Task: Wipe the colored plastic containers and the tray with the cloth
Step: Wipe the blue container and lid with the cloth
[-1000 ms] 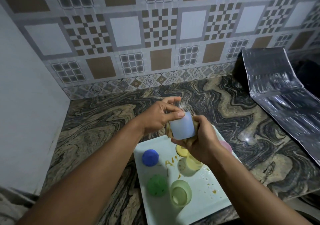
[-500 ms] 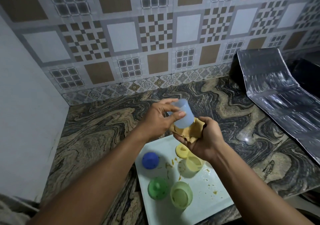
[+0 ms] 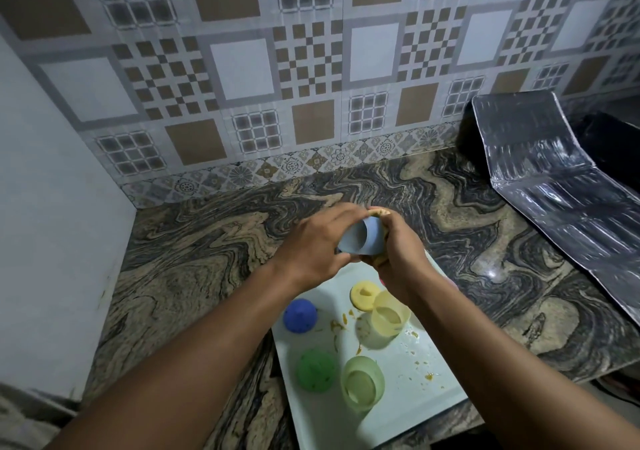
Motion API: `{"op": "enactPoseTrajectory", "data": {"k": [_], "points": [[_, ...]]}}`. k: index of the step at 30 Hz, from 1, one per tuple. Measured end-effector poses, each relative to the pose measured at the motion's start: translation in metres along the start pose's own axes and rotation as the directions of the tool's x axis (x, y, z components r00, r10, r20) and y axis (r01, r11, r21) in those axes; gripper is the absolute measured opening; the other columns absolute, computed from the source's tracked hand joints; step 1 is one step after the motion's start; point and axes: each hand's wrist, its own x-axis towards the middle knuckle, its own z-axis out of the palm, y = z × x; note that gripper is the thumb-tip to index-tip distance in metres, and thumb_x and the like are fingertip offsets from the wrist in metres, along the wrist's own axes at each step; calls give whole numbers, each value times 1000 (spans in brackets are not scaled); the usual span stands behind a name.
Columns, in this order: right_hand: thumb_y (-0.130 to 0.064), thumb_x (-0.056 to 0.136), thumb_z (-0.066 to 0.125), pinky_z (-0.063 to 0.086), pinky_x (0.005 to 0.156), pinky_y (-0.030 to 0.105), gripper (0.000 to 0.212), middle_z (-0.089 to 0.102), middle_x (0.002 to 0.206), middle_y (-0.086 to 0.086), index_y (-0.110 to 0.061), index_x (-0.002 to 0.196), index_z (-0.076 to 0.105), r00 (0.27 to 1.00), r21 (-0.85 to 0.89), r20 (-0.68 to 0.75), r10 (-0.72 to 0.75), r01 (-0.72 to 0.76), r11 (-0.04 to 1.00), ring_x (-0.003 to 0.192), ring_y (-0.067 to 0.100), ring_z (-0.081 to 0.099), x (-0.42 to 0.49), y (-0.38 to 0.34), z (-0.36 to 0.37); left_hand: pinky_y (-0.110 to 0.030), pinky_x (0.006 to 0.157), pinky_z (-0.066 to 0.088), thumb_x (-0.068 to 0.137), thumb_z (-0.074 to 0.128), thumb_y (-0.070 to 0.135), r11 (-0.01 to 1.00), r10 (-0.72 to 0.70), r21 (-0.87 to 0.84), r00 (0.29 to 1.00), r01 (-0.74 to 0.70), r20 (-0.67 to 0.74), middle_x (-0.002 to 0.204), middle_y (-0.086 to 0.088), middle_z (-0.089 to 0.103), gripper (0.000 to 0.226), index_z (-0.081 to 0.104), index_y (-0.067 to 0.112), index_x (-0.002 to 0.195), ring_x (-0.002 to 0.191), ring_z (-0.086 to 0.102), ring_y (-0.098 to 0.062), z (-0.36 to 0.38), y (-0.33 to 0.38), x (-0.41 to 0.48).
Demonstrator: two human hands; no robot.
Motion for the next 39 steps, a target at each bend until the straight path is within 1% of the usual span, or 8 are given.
{"op": "enactPoseTrajectory", "data": {"k": [7,12,17,21,26,31,35,39], "points": [[-22,83,50,50,72,46,24,72,94,16,-22,76,74,1000,-103,-6,0,-1,995,85,31,64,8,2,-2,-34,89,56,73,85,52,936,-270,-247,962,251,-48,124,3,61,76,59,20,136,108,62,-16,6,7,-5],[-21,92,50,46,73,44,24,66,92,12,-19,81,70,1000,-80,17,-5,6,997,86,31,60,9,3,-9,-43,100,49,81,81,34,994,2,-106,1000,-2,-1,139,1,52,70,51,18,142,125,55,-19,12,1,-11],[-23,86,46,46,66,40,30,71,104,23,-13,92,74,1000,-166,-7,-21,20,986,85,31,63,11,6,-11,-40,88,56,78,78,54,964,-188,-197,981,176,-47,126,3,57,73,51,28,140,109,61,-16,18,7,-12],[-30,84,46,48,70,46,36,67,115,28,-12,98,73,999,-154,-32,-21,15,988,88,35,63,13,8,-17,-46,95,52,84,78,33,998,69,15,998,-69,8,145,-1,45,73,44,23,148,127,53,-25,22,2,-15],[-31,80,45,48,67,43,39,70,111,23,-14,99,74,998,-215,-32,-61,53,975,89,34,64,14,8,-16,-38,89,57,77,79,55,973,-155,-184,984,138,-86,132,2,55,85,43,27,149,110,62,-16,26,6,-17],[-29,79,46,52,69,45,35,70,110,23,-15,93,75,997,-198,-38,-62,54,979,90,35,65,13,8,-16,-47,91,55,81,80,31,998,64,30,996,-63,-55,144,-2,46,77,44,21,149,122,57,-27,29,-1,-21],[-34,78,43,44,60,34,43,70,103,19,-13,101,72,993,-277,-42,-112,96,956,83,34,60,10,7,-11,-37,87,59,75,79,57,965,-197,-199,973,171,-121,134,2,54,89,39,29,150,106,65,-16,30,3,-22],[-29,81,44,48,59,34,36,68,102,19,-13,99,71,995,-262,-59,-82,64,963,89,39,63,10,11,-10,-46,90,56,82,79,31,999,39,-5,995,-39,-93,139,-3,50,70,49,19,143,119,59,-26,27,-1,-24]]}}
